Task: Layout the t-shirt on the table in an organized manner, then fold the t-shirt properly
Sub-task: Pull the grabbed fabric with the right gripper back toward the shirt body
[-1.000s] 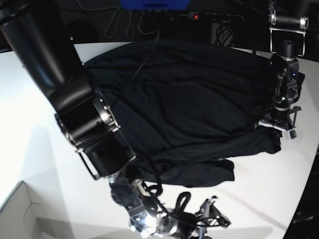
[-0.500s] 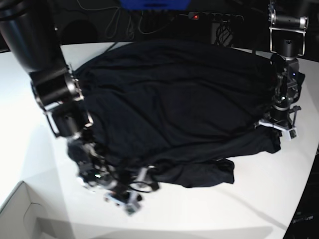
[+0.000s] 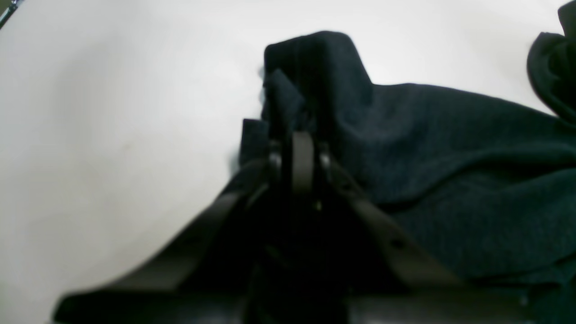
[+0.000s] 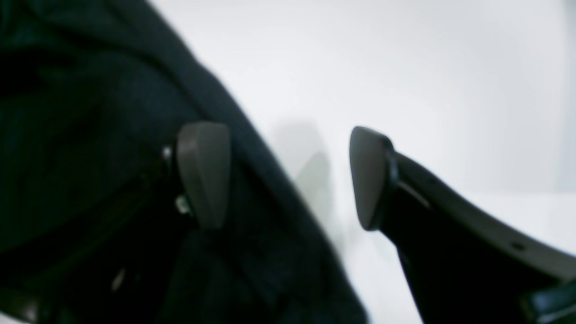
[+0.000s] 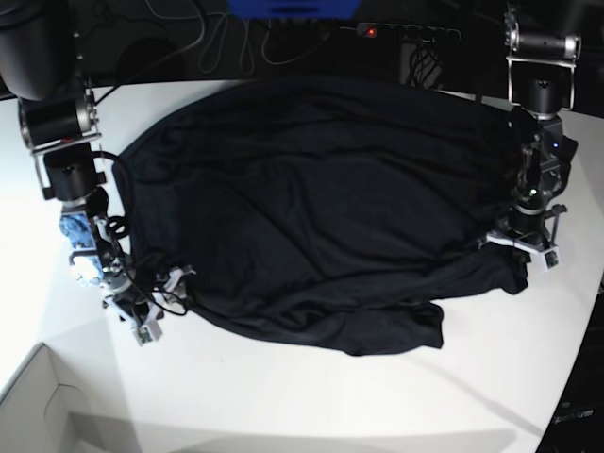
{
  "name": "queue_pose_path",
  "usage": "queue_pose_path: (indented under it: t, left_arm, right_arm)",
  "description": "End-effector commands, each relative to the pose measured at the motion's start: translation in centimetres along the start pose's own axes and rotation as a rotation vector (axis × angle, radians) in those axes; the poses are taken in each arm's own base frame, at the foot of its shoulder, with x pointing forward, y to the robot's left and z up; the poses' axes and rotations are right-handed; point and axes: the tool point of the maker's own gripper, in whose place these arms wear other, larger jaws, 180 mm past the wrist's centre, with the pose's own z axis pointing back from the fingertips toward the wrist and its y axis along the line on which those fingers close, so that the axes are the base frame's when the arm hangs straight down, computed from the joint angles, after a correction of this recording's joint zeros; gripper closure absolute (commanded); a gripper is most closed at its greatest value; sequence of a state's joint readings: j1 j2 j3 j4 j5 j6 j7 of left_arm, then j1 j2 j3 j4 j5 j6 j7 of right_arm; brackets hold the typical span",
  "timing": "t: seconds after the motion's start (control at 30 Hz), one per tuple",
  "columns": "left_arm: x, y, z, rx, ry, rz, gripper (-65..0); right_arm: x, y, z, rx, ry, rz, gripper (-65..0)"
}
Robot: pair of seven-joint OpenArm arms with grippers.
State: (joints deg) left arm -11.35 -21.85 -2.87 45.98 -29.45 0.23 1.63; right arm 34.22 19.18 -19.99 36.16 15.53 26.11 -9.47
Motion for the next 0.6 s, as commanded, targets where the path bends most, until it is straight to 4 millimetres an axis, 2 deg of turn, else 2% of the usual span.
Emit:
queue_pose_path:
  t: [0.0, 0.1, 0.17, 0.27, 0.4, 0.43, 0.57]
  left_arm:
    - [-3.0, -0.2, 0.3, -0.007, 0.129, -0.002, 0.0]
    - [-1.7, -0.6, -0.2, -0.013, 0.107, 0.004, 0.0]
    - [-1.5, -0.6, -0.3, -0.013, 0.103, 0.004, 0.0]
    - [-0.3, -0.9, -0.7, -0.015, 0.084, 0.008, 0.0]
    - [1.8, -1.7, -1.5, -0.026, 0.048, 0.016, 0.0]
    - [2.5, -2.0, -1.7, -0.030, 0.038, 0.015, 0.0]
    - [6.7, -3.4, -2.7, -0.051, -0.035, 0.032, 0.0]
  right_arm:
    - [2.8, -0.8, 0.4, -0.006, -0.075, 0.005, -37.7]
    - [1.2, -0.9, 0.6, -0.009, -0.049, 0.002, -37.5]
    - [0.8, -1.0, 0.6, -0.010, -0.042, 0.001, -35.2]
    - [0.1, -1.1, 0.8, -0.013, -0.030, -0.001, -22.7]
    - [-0.3, -2.0, 1.2, -0.029, -0.021, 0.002, 0.0]
    - [-0.4, -2.1, 1.3, -0.031, -0.019, 0.003, 0.0]
    - [0.4, -5.1, 2.5, -0.094, -0.063, -0.060, 0.0]
